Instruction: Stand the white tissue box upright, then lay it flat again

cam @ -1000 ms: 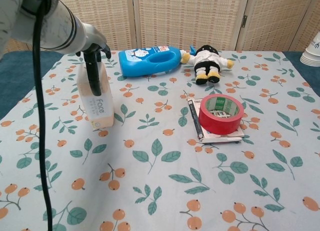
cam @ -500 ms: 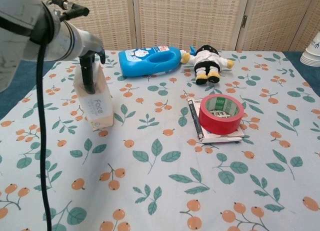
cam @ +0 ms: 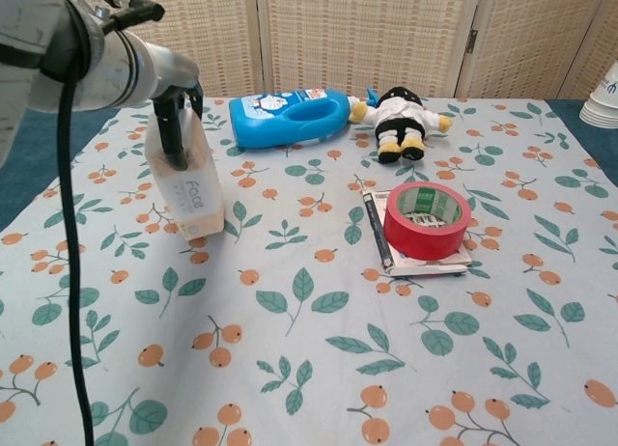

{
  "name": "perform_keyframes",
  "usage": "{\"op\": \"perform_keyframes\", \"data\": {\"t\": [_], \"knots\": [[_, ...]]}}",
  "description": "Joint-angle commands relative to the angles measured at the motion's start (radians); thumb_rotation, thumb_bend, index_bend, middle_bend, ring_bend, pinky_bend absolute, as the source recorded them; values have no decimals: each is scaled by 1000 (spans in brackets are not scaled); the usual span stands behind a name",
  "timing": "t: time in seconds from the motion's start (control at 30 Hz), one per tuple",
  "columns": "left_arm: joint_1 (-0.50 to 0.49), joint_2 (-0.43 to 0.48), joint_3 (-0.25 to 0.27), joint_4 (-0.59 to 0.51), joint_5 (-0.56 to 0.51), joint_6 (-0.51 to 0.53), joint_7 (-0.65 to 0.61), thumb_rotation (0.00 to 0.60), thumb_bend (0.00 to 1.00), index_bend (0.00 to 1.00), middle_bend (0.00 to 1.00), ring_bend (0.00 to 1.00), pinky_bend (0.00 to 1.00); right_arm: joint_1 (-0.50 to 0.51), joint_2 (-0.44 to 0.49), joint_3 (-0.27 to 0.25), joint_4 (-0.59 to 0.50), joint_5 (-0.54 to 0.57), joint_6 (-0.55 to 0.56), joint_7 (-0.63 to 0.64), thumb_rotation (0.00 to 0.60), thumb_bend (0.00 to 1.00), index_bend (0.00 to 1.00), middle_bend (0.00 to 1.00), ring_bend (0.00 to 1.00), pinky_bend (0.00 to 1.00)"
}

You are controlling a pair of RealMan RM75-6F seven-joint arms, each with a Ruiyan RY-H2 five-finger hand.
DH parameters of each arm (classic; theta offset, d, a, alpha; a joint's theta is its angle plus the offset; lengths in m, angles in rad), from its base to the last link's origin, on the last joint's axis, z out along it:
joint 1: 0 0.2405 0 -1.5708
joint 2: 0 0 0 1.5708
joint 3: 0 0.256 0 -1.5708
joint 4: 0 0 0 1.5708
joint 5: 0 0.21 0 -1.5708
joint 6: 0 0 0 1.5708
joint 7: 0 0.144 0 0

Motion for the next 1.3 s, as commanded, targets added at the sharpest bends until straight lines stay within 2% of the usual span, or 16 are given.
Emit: {"op": "perform_keyframes", "data": {"t": [0.03, 0.2, 0.33, 0.53, 0.83, 0.93, 1.13, 1.3], "knots": [[23, 19, -24, -43, 52, -4, -66, 600, 257, 381, 505, 244, 126, 1, -1, 0, 1, 1, -1, -1, 600, 111, 72, 59, 0, 29], [106, 54, -40, -120, 212, -48, -270, 600, 256, 383, 508, 247, 148, 4, -5, 0, 7, 11, -7, -2, 600, 111, 72, 59, 0, 28], [231, 64, -31, -143, 388, -111, -547, 600, 253, 383, 516, 248, 156, 9, -9, 1, 8, 19, -13, -7, 600, 111, 72, 59, 0, 29], [417, 32, 20, -66, 637, -159, -954, 600, 247, 397, 539, 263, 160, 11, -18, -2, 11, 26, -14, -25, 600, 111, 72, 58, 0, 28], [582, -83, 113, 100, 955, -118, -1353, 600, 246, 404, 553, 283, 176, 16, -41, -10, 16, 34, -23, -59, 600, 111, 72, 59, 0, 28], [624, -137, 141, 163, 1027, -96, -1458, 600, 247, 404, 552, 283, 168, 16, -42, -10, 16, 36, -21, -61, 600, 111, 72, 59, 0, 28], [679, -236, 219, 322, 1129, -90, -1540, 600, 247, 396, 545, 288, 176, 17, -40, -12, 15, 37, -22, -58, 600, 111, 72, 58, 0, 29], [701, -308, 220, 436, 1166, -94, -1588, 600, 243, 360, 507, 288, 185, 19, -41, -15, 15, 42, -27, -61, 600, 111, 72, 59, 0, 28]]}}
